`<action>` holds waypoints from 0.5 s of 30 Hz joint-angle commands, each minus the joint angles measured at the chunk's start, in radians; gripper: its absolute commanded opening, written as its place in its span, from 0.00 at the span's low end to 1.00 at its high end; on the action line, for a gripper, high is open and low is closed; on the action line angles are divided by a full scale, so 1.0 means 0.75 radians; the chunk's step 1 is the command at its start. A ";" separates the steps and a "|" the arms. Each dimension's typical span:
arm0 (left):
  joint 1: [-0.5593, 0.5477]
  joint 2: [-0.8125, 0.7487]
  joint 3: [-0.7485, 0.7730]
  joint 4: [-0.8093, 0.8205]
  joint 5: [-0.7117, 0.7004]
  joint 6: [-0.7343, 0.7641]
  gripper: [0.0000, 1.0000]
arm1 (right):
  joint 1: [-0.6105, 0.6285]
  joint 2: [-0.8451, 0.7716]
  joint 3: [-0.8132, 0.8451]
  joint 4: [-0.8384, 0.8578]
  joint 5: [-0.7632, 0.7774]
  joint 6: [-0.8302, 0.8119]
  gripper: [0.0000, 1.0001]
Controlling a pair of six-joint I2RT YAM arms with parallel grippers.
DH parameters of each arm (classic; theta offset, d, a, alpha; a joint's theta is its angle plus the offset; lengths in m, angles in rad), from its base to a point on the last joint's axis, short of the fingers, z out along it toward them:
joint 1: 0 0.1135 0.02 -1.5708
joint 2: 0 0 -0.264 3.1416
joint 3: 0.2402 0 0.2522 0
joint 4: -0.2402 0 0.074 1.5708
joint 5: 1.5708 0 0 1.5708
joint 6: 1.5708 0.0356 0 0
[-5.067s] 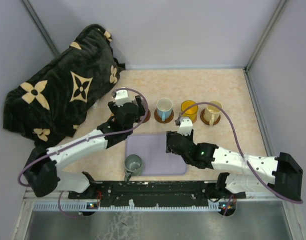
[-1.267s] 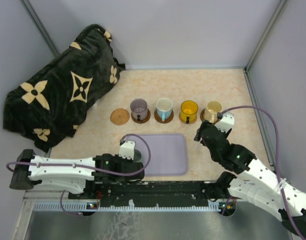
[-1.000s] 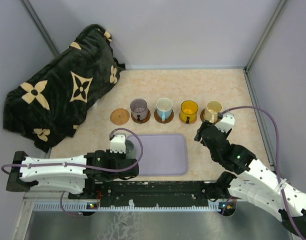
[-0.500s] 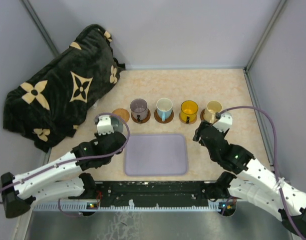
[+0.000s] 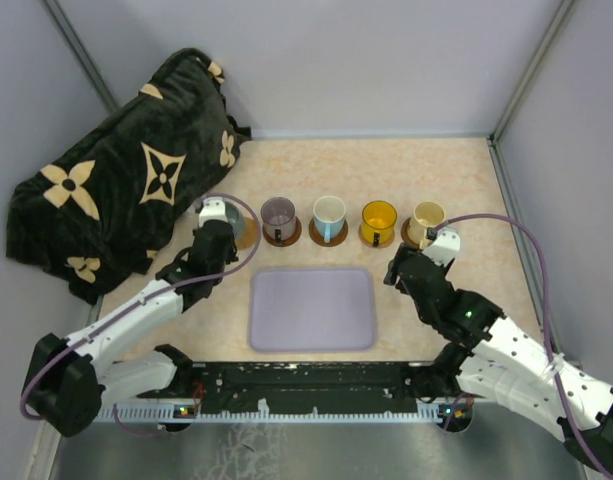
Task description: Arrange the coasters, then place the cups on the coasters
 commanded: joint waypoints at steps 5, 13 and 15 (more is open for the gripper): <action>0.189 0.162 0.068 0.297 0.258 0.134 0.00 | -0.007 0.002 0.009 0.069 0.033 -0.030 0.66; 0.199 0.279 0.126 0.321 0.345 0.159 0.00 | -0.007 0.023 0.009 0.089 0.021 -0.035 0.66; 0.198 0.288 0.127 0.332 0.351 0.159 0.00 | -0.006 0.021 0.006 0.089 0.019 -0.033 0.66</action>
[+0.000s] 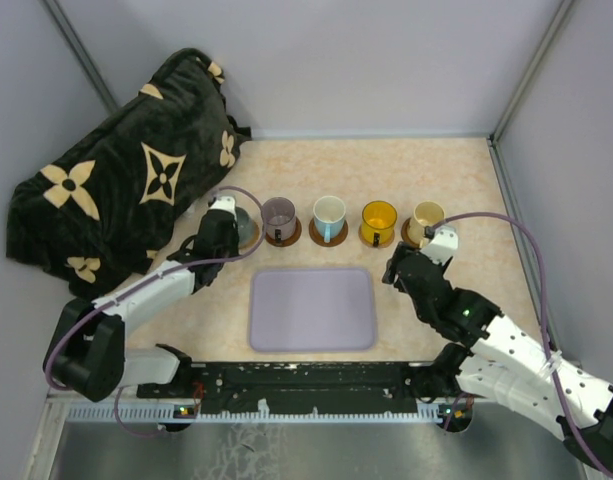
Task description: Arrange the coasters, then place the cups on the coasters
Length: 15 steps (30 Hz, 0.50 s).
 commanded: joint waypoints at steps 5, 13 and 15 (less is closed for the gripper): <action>0.004 -0.005 0.090 0.232 0.017 0.015 0.00 | -0.007 -0.003 -0.001 0.049 0.019 -0.012 0.66; 0.005 0.042 0.115 0.239 0.006 -0.020 0.00 | -0.006 0.002 -0.004 0.059 0.004 -0.008 0.66; 0.006 0.053 0.122 0.229 -0.002 -0.035 0.00 | -0.006 0.002 -0.004 0.059 0.002 -0.008 0.66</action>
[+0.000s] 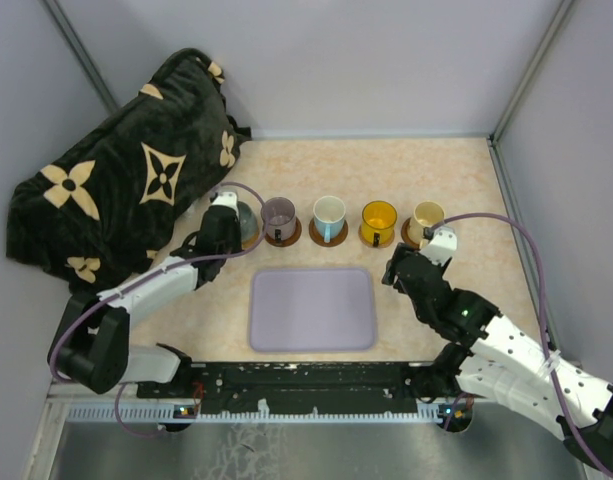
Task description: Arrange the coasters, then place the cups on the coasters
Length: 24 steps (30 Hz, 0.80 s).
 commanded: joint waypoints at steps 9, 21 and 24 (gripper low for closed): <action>0.005 0.020 0.086 0.145 -0.064 -0.060 0.00 | -0.007 -0.002 0.003 0.048 -0.004 0.001 0.66; 0.005 0.002 0.084 0.116 -0.092 -0.071 0.00 | -0.006 0.017 -0.004 0.064 -0.017 0.003 0.66; 0.005 -0.010 0.085 0.101 -0.095 -0.073 0.00 | -0.007 0.024 -0.005 0.072 -0.021 0.003 0.66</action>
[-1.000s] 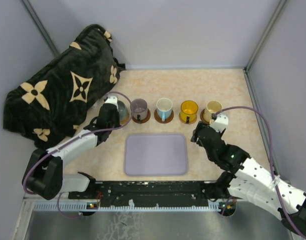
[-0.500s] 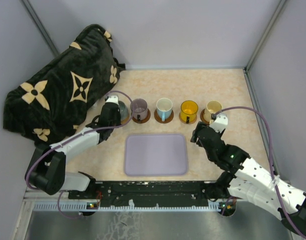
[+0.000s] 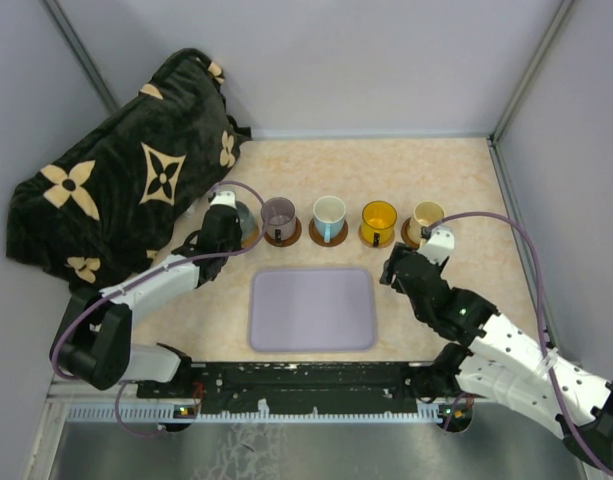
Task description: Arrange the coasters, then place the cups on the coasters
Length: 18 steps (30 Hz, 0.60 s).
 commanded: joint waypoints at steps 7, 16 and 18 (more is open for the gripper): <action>0.003 -0.073 0.040 0.090 -0.050 -0.038 0.00 | -0.007 0.012 -0.005 0.057 -0.007 0.004 0.66; 0.003 -0.088 0.025 0.071 -0.041 -0.064 0.00 | -0.007 0.016 -0.007 0.063 -0.011 0.007 0.66; 0.002 -0.092 0.021 0.064 -0.039 -0.072 0.00 | -0.007 0.016 -0.006 0.063 -0.013 0.009 0.66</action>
